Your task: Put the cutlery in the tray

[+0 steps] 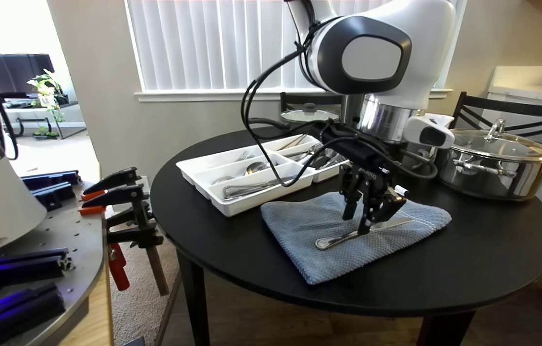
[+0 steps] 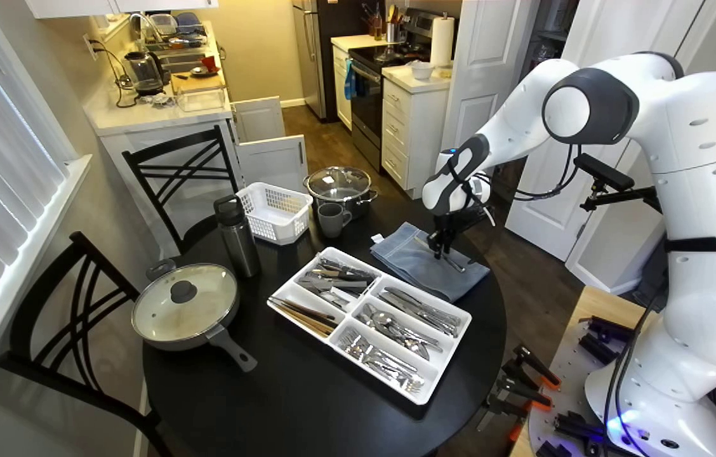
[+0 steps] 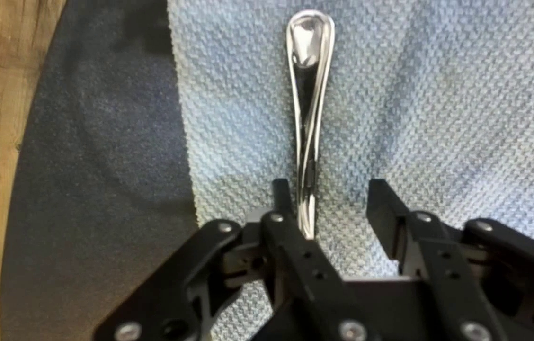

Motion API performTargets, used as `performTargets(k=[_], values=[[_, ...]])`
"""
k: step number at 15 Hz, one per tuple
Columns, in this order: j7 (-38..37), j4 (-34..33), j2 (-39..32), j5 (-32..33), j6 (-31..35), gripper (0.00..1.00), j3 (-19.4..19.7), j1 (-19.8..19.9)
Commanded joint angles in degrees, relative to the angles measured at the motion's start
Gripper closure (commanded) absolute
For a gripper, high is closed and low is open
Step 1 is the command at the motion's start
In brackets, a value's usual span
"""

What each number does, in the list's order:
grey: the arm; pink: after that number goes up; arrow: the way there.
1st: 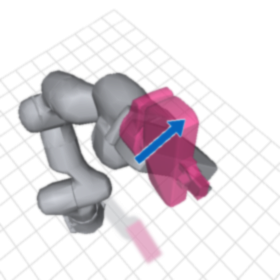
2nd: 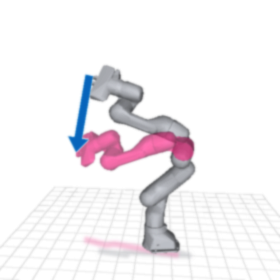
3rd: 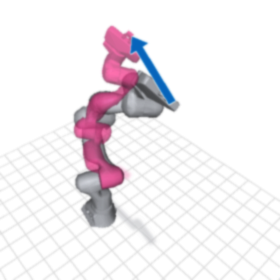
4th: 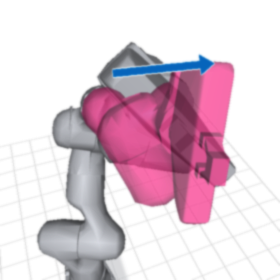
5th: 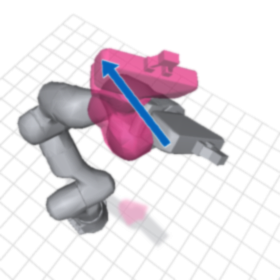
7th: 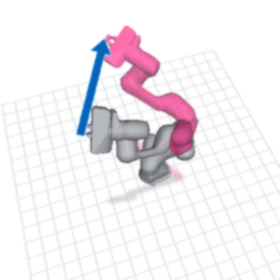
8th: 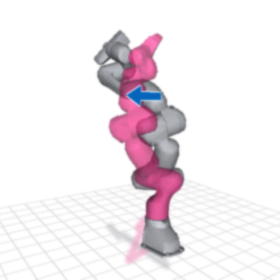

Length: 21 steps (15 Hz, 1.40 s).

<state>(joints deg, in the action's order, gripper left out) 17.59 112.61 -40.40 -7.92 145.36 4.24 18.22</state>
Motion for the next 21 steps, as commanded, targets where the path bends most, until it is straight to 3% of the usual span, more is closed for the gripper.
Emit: performTargets(k=[1, 4, 7, 8, 11, 12, 21], values=[[-1.07, 1.67, 2.16, 1.65, -3.12, 0.23, 0.45, 0.05], [-1.28, 1.95, 2.19, 2.11, -3.57, 0.05, 1.13, -0.08], [-1.23, 2.75, 2.16, 2.63, -3.15, 0.01, 1.56, -0.11], [-1.16, 3.28, 2.26, 2.85, -3.02, 0.04, 1.7, -0.16], [-0.85, 4.8, 2.7, 3.68, -2.91, 0.2, 1.81, -0.21], [-0.9, 5.13, 2.71, 3.83, -2.86, 0.34, 1.87, -0.22], [-1.12, 6.01, 3.62, 3.99, -2.3, 0.92, 2.1, -0.3]])
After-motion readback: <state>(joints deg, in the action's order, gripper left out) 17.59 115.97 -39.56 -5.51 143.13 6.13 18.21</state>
